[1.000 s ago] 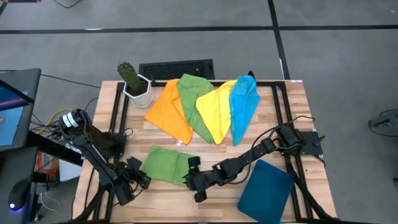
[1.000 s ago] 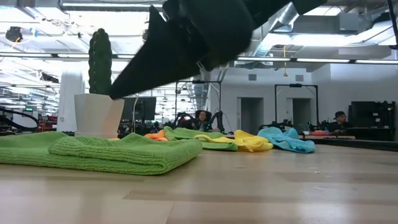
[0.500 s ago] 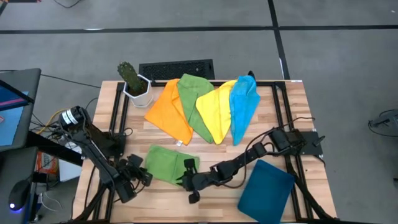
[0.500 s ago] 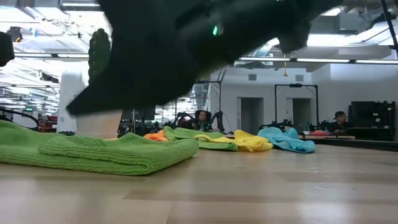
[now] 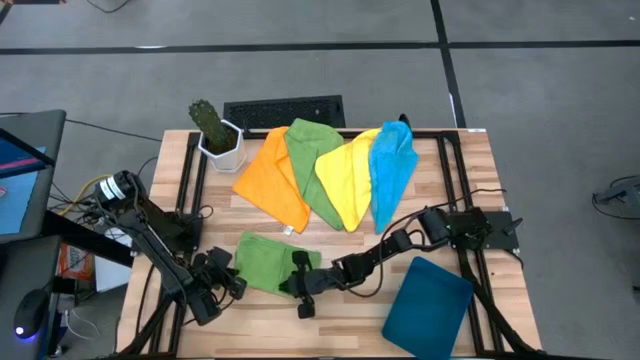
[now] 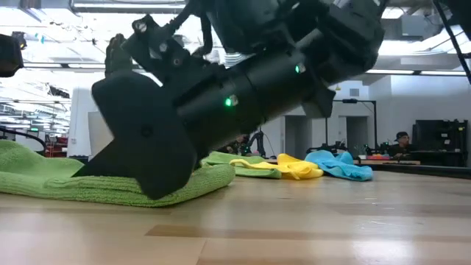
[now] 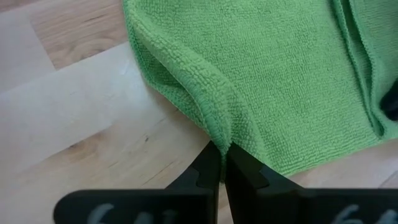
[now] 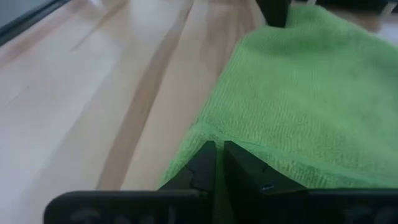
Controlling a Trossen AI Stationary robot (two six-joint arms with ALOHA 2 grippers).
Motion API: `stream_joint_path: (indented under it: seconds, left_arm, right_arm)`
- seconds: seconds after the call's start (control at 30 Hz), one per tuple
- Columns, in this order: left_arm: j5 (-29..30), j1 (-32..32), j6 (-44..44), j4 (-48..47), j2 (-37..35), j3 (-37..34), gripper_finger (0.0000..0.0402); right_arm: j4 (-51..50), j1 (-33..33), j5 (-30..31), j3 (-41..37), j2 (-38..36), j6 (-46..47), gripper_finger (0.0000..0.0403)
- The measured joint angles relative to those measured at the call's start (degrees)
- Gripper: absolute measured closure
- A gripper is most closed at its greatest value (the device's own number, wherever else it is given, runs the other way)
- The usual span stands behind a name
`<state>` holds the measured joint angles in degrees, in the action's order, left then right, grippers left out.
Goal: Fold microfiber towels
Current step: Fold the right green microfiber towel
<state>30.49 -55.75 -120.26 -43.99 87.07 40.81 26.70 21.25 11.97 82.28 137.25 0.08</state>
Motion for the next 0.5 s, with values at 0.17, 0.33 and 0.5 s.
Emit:
stream_joint_path:
  seconds: [0.17,0.33,0.5]
  left_arm:
    - [-0.06,0.02,0.03,0.0,-0.42,0.01,0.0397]
    - [1.34,0.09,0.81,0.37,-3.57,0.01,0.0397]
    - [3.29,1.13,3.47,0.02,-7.47,0.03,0.0397]
  right_arm:
    - [-0.63,-0.39,-0.28,0.09,0.06,0.33,0.0347]
    - [-0.75,-0.39,-0.01,0.0,-0.84,-1.5,0.0347]
    - [-0.46,-0.14,1.77,0.04,-3.72,-3.87,0.0347]
